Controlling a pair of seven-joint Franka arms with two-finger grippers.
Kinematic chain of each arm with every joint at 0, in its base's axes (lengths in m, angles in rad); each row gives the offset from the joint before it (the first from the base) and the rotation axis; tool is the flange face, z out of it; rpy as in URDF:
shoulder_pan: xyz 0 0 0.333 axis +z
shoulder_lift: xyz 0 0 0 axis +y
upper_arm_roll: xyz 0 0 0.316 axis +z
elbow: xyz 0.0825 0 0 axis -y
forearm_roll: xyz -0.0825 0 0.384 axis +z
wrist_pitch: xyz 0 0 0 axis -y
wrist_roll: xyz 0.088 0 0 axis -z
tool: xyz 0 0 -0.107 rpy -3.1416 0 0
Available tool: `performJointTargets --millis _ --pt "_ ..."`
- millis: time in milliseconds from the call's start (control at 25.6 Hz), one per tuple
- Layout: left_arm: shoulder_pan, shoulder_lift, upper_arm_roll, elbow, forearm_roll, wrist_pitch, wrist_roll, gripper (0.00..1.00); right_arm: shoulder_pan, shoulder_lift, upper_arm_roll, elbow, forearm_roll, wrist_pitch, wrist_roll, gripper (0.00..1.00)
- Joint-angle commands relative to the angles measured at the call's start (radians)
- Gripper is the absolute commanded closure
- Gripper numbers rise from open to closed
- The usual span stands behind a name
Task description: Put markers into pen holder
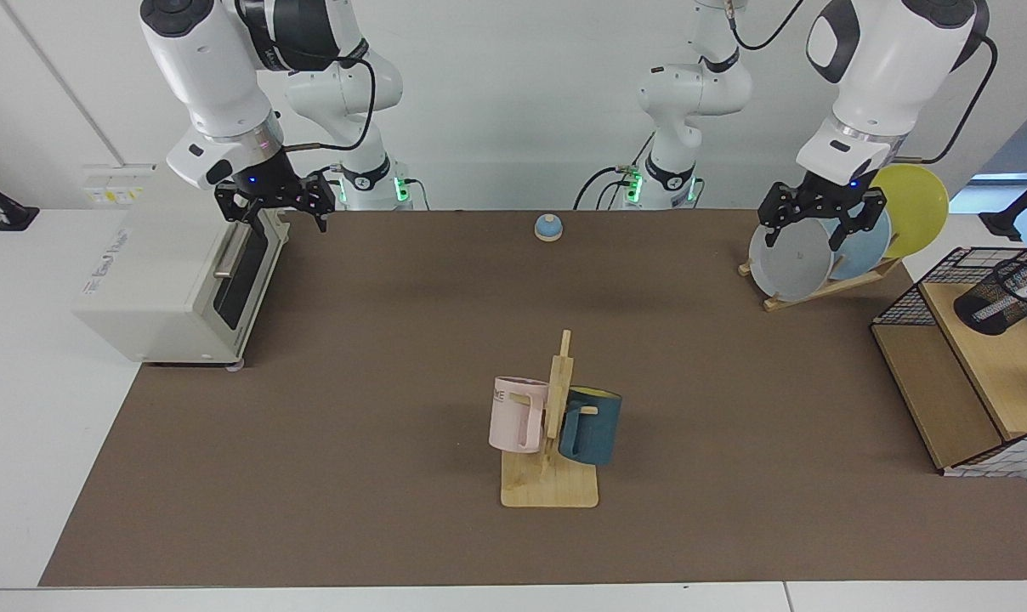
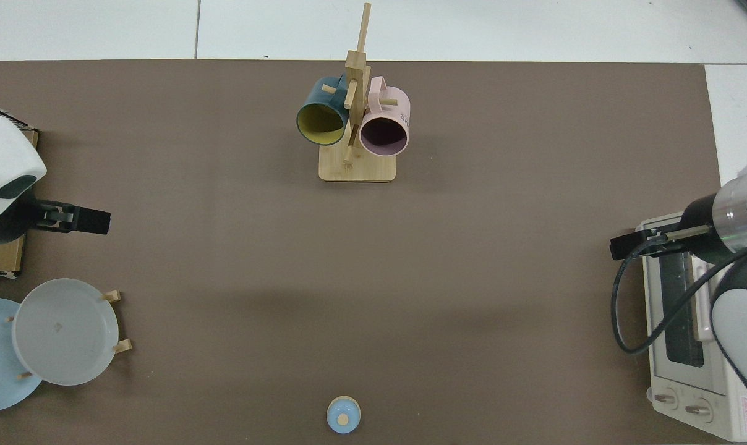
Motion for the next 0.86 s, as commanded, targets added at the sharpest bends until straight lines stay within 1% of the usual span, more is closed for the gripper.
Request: performJointTargets --millis 0,234,507,820 --pt "-0.007 0.024 0.013 0.019 -0.014 0.015 0.017 0.0 -0.052 -0.011 0.001 -0.009 0.075 0.017 -0.034 0.0" --pt "-0.008 0.025 0.022 0.019 -0.023 0.015 0.025 0.0 -0.046 -0.012 0.003 -0.014 0.054 0.031 -0.031 0.0" --pt "-0.008 0.024 0.023 0.02 -0.04 0.0 0.038 0.0 -0.029 -0.014 0.017 -0.016 -0.035 0.04 -0.036 0.0" --pt "-0.007 0.024 0.023 0.02 -0.04 -0.006 0.037 0.0 -0.043 -0.011 0.015 -0.013 -0.015 0.028 -0.031 0.0"
